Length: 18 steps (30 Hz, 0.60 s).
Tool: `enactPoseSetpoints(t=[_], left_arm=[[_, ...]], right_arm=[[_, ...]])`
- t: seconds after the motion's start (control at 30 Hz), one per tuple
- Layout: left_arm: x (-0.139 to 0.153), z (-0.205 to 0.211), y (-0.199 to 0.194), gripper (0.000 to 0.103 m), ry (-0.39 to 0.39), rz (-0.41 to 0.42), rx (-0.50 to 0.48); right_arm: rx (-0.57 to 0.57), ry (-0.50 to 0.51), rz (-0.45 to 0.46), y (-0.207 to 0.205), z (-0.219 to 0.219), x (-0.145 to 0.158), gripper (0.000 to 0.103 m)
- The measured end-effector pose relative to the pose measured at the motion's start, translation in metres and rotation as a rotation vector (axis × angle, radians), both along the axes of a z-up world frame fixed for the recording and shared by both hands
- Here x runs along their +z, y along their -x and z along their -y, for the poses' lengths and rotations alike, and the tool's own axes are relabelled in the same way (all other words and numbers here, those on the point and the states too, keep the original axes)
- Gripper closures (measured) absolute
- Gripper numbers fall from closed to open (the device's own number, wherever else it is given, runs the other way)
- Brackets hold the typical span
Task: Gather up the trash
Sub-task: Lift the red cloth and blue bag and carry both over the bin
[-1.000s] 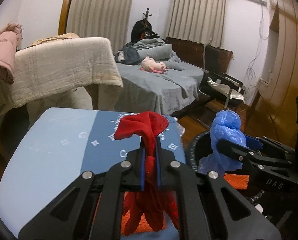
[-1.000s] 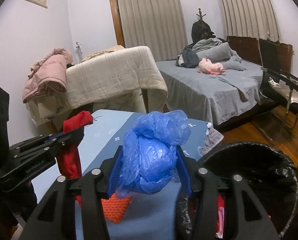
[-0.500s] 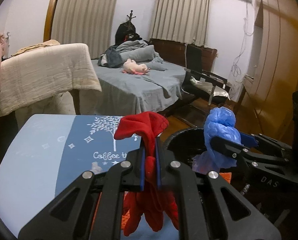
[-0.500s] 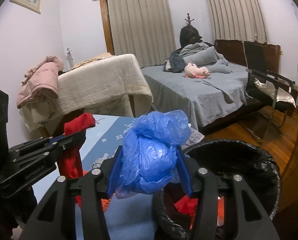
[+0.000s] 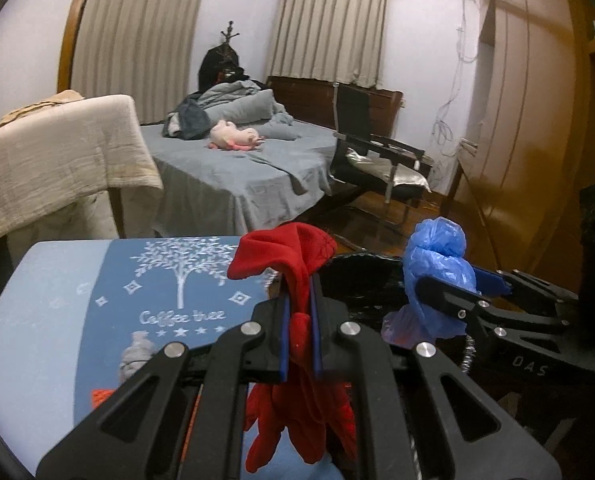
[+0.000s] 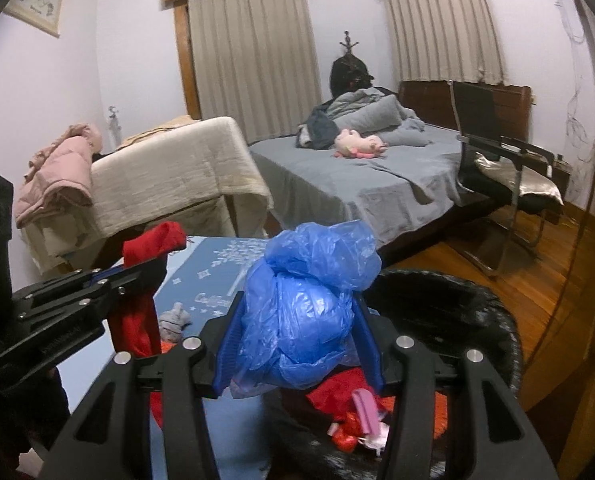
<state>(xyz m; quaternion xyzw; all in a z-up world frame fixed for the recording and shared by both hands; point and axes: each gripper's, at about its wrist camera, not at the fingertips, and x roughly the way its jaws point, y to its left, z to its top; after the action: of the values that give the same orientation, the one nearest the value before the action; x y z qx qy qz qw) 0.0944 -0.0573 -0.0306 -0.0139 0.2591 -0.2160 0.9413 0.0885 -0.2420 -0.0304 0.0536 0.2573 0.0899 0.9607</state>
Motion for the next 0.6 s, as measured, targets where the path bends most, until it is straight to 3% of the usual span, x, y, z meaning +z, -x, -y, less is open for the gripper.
enactPoseSetpoints(t=[0.6], left_arm=[[-0.01,0.081,-0.032,0.095,0.003,0.014,-0.164]], right_arm=[[-0.182,0.017,-0.04,0.008,0.075,-0.021,0.053]])
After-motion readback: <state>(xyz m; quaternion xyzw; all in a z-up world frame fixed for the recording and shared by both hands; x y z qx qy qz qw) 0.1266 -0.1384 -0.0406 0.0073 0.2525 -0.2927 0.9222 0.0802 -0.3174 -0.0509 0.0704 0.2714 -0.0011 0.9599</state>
